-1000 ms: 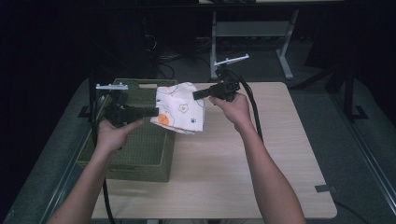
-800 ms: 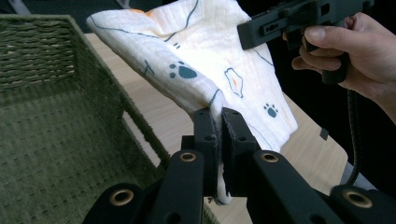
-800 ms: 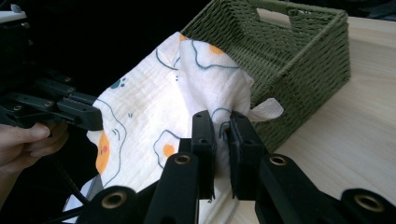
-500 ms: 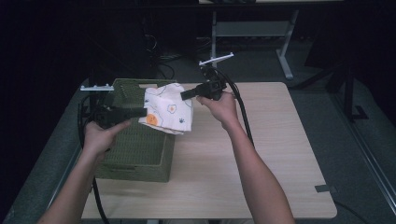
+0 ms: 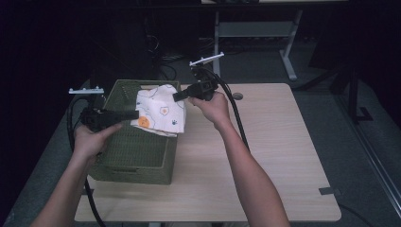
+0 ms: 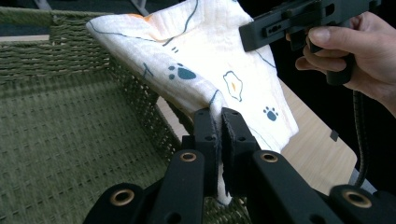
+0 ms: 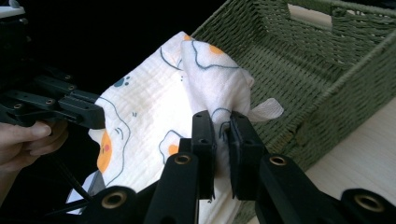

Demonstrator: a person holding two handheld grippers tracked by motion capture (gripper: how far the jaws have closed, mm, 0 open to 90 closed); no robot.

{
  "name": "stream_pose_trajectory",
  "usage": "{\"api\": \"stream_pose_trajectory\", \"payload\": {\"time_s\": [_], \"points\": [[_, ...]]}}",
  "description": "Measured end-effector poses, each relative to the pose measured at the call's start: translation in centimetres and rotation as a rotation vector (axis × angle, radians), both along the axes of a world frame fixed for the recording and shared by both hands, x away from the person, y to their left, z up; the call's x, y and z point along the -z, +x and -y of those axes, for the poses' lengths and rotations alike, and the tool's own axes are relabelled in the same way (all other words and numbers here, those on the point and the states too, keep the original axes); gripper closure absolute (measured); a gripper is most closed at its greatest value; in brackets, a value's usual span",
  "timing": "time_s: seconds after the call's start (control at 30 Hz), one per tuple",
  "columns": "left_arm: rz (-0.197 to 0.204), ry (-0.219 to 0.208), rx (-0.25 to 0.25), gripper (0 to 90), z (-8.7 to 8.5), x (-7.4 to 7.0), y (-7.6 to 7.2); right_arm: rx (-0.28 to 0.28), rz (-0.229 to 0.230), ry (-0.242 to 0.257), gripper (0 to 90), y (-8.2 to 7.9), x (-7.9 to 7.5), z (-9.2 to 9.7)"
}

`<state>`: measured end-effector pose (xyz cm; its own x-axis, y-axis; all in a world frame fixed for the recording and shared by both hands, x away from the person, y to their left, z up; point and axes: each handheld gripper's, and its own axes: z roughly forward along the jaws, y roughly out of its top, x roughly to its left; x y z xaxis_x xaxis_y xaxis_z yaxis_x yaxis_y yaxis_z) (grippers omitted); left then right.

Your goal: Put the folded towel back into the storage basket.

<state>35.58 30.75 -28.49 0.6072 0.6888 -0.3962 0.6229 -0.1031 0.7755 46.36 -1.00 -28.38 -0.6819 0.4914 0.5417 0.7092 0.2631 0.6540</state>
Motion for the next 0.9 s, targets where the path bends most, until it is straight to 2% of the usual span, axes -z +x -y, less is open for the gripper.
{"api": "stream_pose_trajectory", "payload": {"time_s": [0.5,0.9], "points": [[0.000,0.007,-0.037,86.7,-2.3,-0.1,-0.5,-0.022,-0.004,-0.008,81.8,0.2,-0.1,-2.5],[-0.018,0.012,-0.076,86.8,-4.2,0.7,-0.8,-0.040,-0.013,0.000,81.7,0.3,0.5,-4.7]]}}
